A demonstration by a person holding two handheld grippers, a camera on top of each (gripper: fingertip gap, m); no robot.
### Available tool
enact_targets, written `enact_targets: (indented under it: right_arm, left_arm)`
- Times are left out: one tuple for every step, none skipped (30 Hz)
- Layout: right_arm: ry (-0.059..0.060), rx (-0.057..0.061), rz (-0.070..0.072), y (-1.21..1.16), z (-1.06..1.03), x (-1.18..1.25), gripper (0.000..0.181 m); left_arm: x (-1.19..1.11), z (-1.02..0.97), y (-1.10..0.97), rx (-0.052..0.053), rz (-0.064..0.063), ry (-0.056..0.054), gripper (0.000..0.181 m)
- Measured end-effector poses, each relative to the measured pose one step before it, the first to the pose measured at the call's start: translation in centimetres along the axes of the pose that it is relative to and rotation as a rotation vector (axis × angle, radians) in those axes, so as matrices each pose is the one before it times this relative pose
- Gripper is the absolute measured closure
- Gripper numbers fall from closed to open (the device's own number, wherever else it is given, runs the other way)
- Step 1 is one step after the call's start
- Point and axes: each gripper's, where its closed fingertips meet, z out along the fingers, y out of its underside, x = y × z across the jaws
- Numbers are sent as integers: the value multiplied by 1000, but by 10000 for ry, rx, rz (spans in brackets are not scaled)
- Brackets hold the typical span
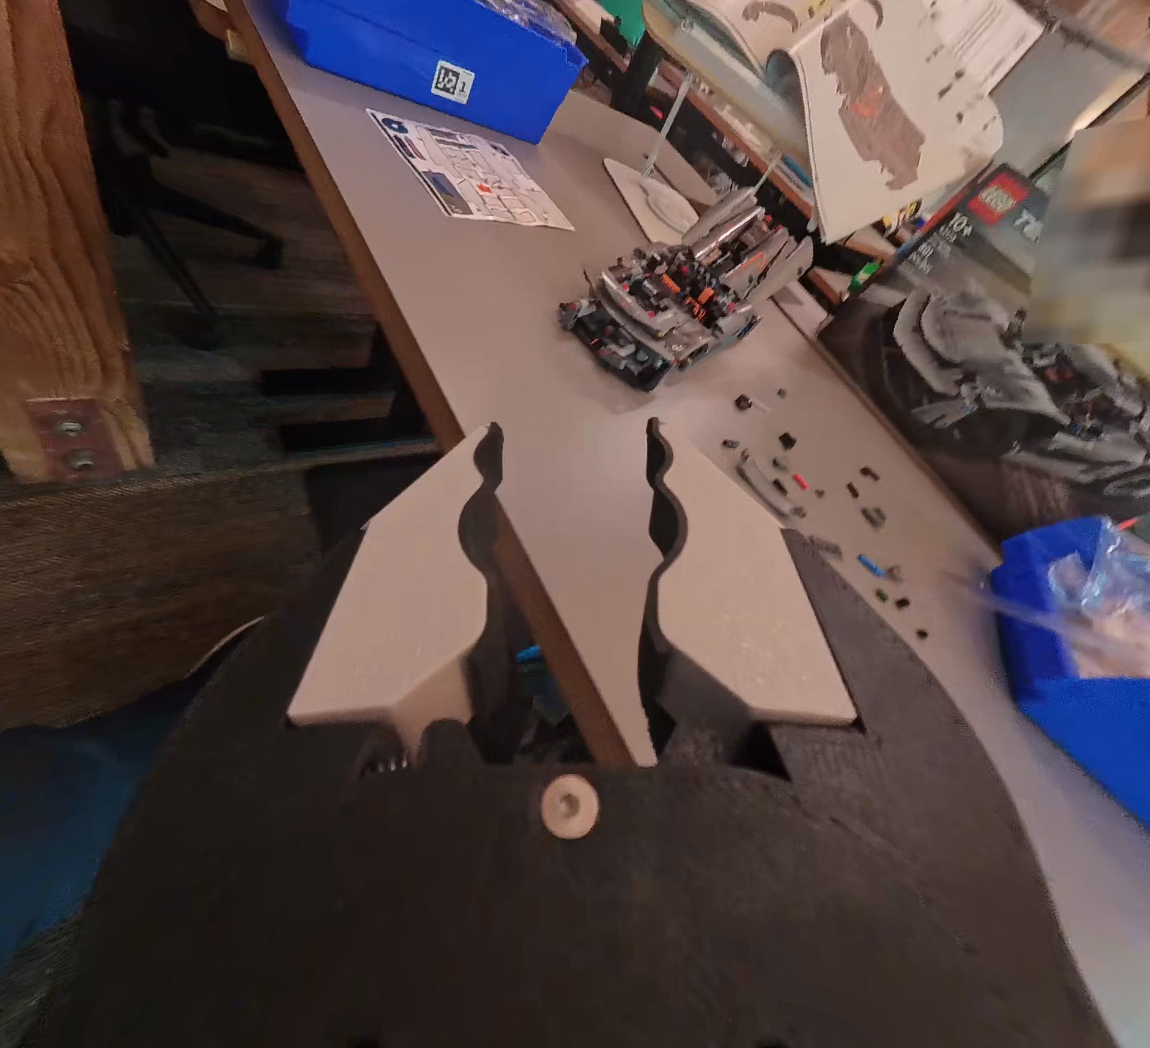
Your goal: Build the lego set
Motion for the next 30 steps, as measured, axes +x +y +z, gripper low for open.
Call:
enact_targets:
  right_arm:
    - [9,-199,298,107,-638,-235,134]
    - [42,-242,415,261,-420,140,128]
    - [-63,-237,532,300,-203,279,122]
    - [-65,-303,539,426,-58,526,117]
    - [-11,-341,517,530,133,778,101]
    - [-150,-353,513,553,356,709,95]
    - [-128,-270,495,417,493,829,92]
    - [35,-197,366,335,645,1067,86]
    - [12,-272,200,501,821,1006,82]
    - [-63,-316,234,633,1000,925,70]
    - [-62,-284,304,641,1136,997,60]
    - [31,-211,209,546,1175,1210,53]
    - [62,-202,158,528,1117,1313,50]
    - [75,-250,198,543,1017,1355,49]
    - [139,-242,157,429,889,1386,46]
    - [147,-132,81,189,802,1310,46]
    - [90,36,68,-43,740,1159,46]
    - [28,16,148,21,663,967,45]
    - [93,-220,211,344,566,976,47]
    - [230,-304,145,362,441,1038,48]
    - [202,-112,35,29,272,777,48]
    - [99,8,25,-143,143,452,53]
    - [60,-95,91,53,164,308,57]
    - [2,-240,111,286,212,175,62]
    - [-82,-213,57,244,203,-36,65]
    - [-98,-111,42,59,137,-73,65]
    - [-100,-87,78,16,103,25,65]
    - [-72,-45,52,-24,108,142,64]
    - [-23,-52,-10,-21,93,219,60]
    - [-42,-77,-61,-24,71,111,59]
  left_arm:
    - [679,-66,-1836,295,198,67,133]
    - [677,2,-1961,216,189,117,133]
    - [787,119,-1913,71,260,249,131]
    - [576,252,-1970,18,302,194,126]
    - [499,397,-2055,-41,233,272,125]
    - [519,540,-2217,-54,221,393,121]
    - [275,687,-2442,23,201,330,117]
    - [-65,862,-2520,59,275,211,114]
    - [-289,1029,-2459,98,412,143,111]
    - [-522,1230,-2235,73,436,108,110]
    - [-713,1454,-1892,-10,370,106,109]
    - [-621,1630,-1734,-2,263,260,108]
    - [-802,1809,-1474,-53,219,229,103]
    - [-1014,1970,-1274,-56,337,142,100]
    - [-1229,2095,-1048,-73,407,78,96]
    - [-1390,2167,-931,1,406,52,95]
    - [-1426,2166,-547,-106,256,103,97]
    - [-1254,2047,-213,-221,-45,250,95]
    - [-1101,1771,-280,-89,-169,268,92]
    - [-1152,1473,-220,-46,-169,124,92]
    - [-1171,1222,21,-93,-107,-40,95]
    - [-1009,1068,320,-186,-196,-91,98]
    - [-785,891,363,-140,-317,-39,98]
    - [-628,658,405,-176,-261,-40,105]
    - [-468,498,336,-184,-232,-47,114]
    - [-247,479,325,-219,-266,22,117]
    - [-245,468,390,-283,-65,-41,117]
    - [-307,475,277,-225,73,-113,126]
    - [-382,476,218,-244,-3,-158,142]
    - [-410,447,39,-158,13,-216,151]
